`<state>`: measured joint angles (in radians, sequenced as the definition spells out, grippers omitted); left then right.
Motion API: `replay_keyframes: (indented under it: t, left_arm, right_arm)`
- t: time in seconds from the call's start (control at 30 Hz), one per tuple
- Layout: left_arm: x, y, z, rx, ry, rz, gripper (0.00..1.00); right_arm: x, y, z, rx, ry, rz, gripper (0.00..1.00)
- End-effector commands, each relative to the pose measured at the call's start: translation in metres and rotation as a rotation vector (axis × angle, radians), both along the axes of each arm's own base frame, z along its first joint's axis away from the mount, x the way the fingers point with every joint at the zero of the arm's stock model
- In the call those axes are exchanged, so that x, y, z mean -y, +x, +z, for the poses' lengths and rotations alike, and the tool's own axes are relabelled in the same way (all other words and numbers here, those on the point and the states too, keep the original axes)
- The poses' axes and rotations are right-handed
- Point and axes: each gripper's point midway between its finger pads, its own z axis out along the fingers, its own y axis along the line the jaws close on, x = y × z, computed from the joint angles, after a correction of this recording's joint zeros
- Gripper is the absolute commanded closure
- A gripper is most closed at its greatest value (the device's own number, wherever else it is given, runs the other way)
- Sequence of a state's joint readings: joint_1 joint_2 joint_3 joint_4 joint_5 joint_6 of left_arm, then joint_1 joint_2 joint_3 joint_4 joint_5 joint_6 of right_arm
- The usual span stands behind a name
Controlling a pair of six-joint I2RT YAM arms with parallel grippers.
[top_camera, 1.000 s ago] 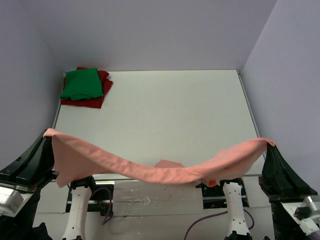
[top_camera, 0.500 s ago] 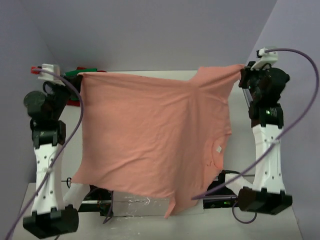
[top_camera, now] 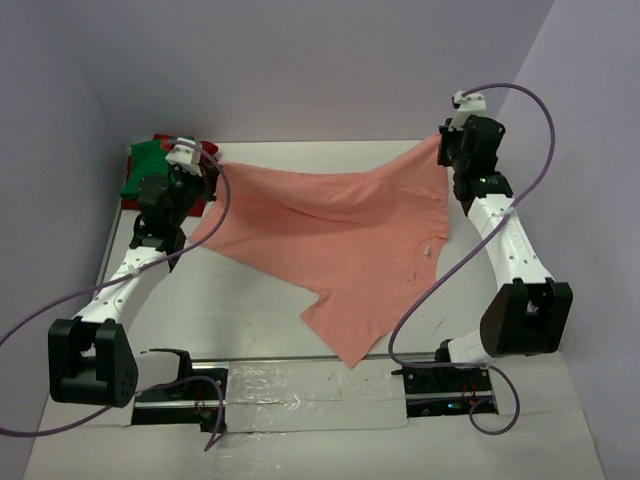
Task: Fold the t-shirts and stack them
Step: Flatten out the tshirt
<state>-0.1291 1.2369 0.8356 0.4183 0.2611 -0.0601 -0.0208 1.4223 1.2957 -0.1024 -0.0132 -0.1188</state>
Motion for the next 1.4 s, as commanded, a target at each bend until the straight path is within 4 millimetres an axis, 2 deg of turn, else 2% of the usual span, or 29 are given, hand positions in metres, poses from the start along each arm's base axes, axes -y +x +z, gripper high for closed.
replay_keyframes:
  t: [0.0,0.07,0.1,0.2,0.3,0.37,0.4,0.47,0.63,0.67,0.7,0.73,0.77,0.8,0.83,0.9,0.93,0.97,1.0,1.03,1.07,1.1,1.13,1.2,1.23,1.27,1.33,1.37]
  left_arm:
    - [-0.002,0.009,0.018,0.130,0.014,0.040,1.00]
    - [-0.002,0.010,0.014,0.137,0.016,0.042,1.00]
    - [-0.004,0.013,0.004,0.117,0.015,0.055,1.00]
    - [-0.005,0.018,-0.013,0.103,0.024,0.069,1.00]
    - [-0.009,0.027,-0.024,0.096,0.025,0.101,1.00]
    - [-0.012,0.032,-0.023,0.112,0.022,0.122,1.00]
    - [-0.013,0.036,-0.029,0.099,0.026,0.129,1.00]
    - [-0.018,0.043,-0.025,0.110,0.021,0.167,1.00]
    - [-0.038,0.065,-0.013,0.185,0.075,0.281,1.00]
    - [-0.042,0.070,0.001,0.214,0.073,0.310,1.00]
    - [-0.043,0.074,0.005,0.219,0.075,0.319,1.00]
    - [-0.043,0.077,0.011,0.220,0.080,0.321,1.00]
    - [-0.042,0.080,0.036,0.260,0.066,0.318,1.00]
    - [-0.042,0.079,0.051,0.280,0.057,0.319,1.00]
    - [-0.040,0.080,0.072,0.298,0.052,0.313,1.00]
    - [-0.037,0.070,0.107,0.334,0.040,0.299,1.00]
    - [-0.035,0.060,0.137,0.371,0.028,0.292,1.00]
    - [-0.033,0.055,0.149,0.382,0.025,0.286,1.00]
    - [-0.030,0.048,0.163,0.398,0.023,0.275,1.00]
    - [-0.028,0.034,0.189,0.425,0.017,0.267,1.00]
    - [-0.027,0.027,0.198,0.431,0.006,0.264,1.00]
    - [-0.025,0.019,0.210,0.443,0.002,0.248,1.00]
    - [-0.023,0.005,0.227,0.457,-0.003,0.238,1.00]
    - [-0.024,-0.011,0.247,0.479,-0.010,0.232,1.00]
    - [-0.026,-0.026,0.259,0.503,-0.015,0.234,1.00]
    - [-0.030,-0.031,0.261,0.504,-0.005,0.246,1.00]
    - [-0.039,-0.048,0.276,0.535,0.003,0.282,1.00]
    - [-0.042,-0.050,0.275,0.529,0.011,0.291,1.00]
  right_arm:
    - [-0.013,0.023,0.029,0.120,-0.048,-0.007,1.00]
    - [-0.021,0.030,0.027,0.114,-0.057,0.002,1.00]
    - [-0.022,0.036,0.017,0.095,-0.052,0.003,1.00]
    - [-0.026,0.048,0.008,0.078,-0.051,0.000,1.00]
    - [-0.027,0.056,0.004,0.085,-0.063,-0.014,1.00]
    - [-0.026,0.061,0.002,0.080,-0.068,-0.022,1.00]
    - [-0.024,0.063,0.003,0.086,-0.078,-0.032,1.00]
    - [-0.015,0.066,0.002,0.087,-0.107,-0.078,1.00]
    - [0.015,0.068,0.023,0.132,-0.084,-0.141,1.00]
    - [0.016,0.068,0.039,0.162,-0.071,-0.138,1.00]
    - [0.018,0.066,0.049,0.181,-0.068,-0.142,1.00]
    - [0.018,0.063,0.068,0.215,-0.070,-0.143,1.00]
    - [0.015,0.058,0.085,0.243,-0.066,-0.130,1.00]
    - [0.012,0.054,0.093,0.241,-0.063,-0.120,1.00]
    - [0.009,0.046,0.127,0.303,-0.057,-0.113,1.00]
    - [0.002,0.035,0.143,0.281,-0.066,-0.083,1.00]
    - [-0.004,0.025,0.177,0.332,-0.070,-0.072,1.00]
    - [-0.004,0.018,0.181,0.310,-0.070,-0.078,1.00]
    - [-0.006,0.011,0.194,0.321,-0.067,-0.071,1.00]
    - [-0.007,-0.003,0.224,0.372,-0.062,-0.068,1.00]
    - [-0.007,-0.010,0.226,0.349,-0.055,-0.073,1.00]
    - [-0.008,-0.022,0.248,0.389,-0.041,-0.067,1.00]
    - [-0.010,-0.033,0.258,0.406,-0.015,-0.060,1.00]
    - [-0.023,-0.052,0.273,0.430,0.021,-0.001,1.00]
    - [-0.029,-0.058,0.277,0.439,0.033,0.018,1.00]
    - [-0.046,-0.062,0.278,0.440,0.038,0.056,1.00]
    - [-0.060,-0.069,0.283,0.449,0.030,0.072,1.00]
    - [-0.068,-0.070,0.282,0.443,0.031,0.086,1.00]
